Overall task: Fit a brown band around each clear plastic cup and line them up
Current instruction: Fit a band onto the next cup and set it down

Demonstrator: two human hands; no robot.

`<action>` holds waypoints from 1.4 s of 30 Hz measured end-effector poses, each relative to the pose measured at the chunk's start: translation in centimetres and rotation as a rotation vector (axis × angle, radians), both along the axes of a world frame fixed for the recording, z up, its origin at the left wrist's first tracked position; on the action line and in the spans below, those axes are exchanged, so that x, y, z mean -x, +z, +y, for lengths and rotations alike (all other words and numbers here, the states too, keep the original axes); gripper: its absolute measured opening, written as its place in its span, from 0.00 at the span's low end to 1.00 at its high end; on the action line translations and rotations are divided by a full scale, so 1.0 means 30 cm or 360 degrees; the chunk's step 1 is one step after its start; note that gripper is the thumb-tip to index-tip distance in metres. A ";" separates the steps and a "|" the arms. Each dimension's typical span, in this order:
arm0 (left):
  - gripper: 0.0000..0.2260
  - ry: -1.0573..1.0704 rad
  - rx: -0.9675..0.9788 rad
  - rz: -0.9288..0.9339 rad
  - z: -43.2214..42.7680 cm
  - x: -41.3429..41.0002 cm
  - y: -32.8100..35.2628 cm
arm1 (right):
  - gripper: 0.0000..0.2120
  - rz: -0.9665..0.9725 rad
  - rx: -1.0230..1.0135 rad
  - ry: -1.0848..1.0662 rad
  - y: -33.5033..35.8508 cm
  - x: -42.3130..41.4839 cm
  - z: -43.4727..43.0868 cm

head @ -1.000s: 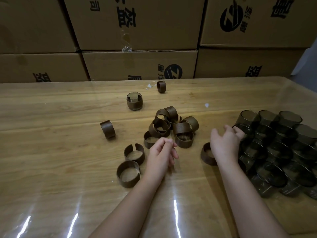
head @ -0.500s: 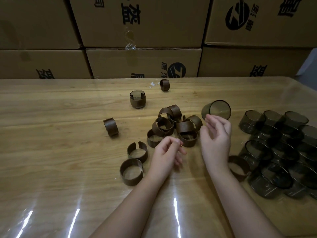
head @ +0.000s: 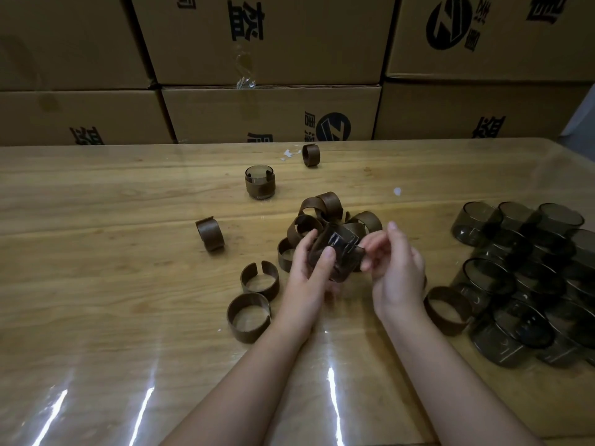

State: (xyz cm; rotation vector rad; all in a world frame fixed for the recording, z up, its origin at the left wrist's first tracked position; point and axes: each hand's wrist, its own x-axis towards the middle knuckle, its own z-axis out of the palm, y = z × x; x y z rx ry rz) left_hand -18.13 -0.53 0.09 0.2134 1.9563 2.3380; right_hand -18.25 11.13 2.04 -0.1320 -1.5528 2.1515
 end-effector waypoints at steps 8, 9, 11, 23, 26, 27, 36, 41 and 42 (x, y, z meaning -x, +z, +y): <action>0.30 -0.0064 -0.0018 -0.0009 -0.007 0.003 0.005 | 0.20 0.0107 -0.0840 0.0437 0.001 -0.024 -0.024; 0.29 -0.0077 -0.0016 0.0012 -0.008 0.002 0.003 | 0.20 0.0131 -0.0885 0.0479 -0.002 -0.026 -0.026; 0.26 -0.0084 -0.0052 0.0035 -0.011 0.001 0.002 | 0.19 0.0214 -0.1087 0.0439 -0.003 -0.030 -0.030; 0.21 -0.0238 -0.0554 -0.0564 -0.026 0.014 0.006 | 0.16 0.0713 -0.1626 0.0044 -0.039 -0.027 -0.037; 0.22 -0.0224 -0.0303 -0.0371 -0.001 0.000 0.028 | 0.16 0.0592 -0.1342 0.0002 -0.047 -0.025 -0.032; 0.21 -0.0190 -0.0255 -0.0275 0.005 -0.006 0.036 | 0.15 0.0564 -0.1245 -0.0018 -0.047 -0.026 -0.041; 0.28 0.0317 0.0639 0.0319 0.000 -0.013 0.042 | 0.10 0.0077 -0.0249 0.0303 -0.021 -0.053 -0.114; 0.30 0.0406 0.0993 0.0622 0.009 -0.024 0.038 | 0.12 -0.0340 0.0277 0.0518 -0.015 -0.050 -0.104; 0.30 0.0413 0.1079 0.0719 0.012 -0.028 0.041 | 0.13 -0.0397 0.0430 0.0569 -0.009 -0.053 -0.100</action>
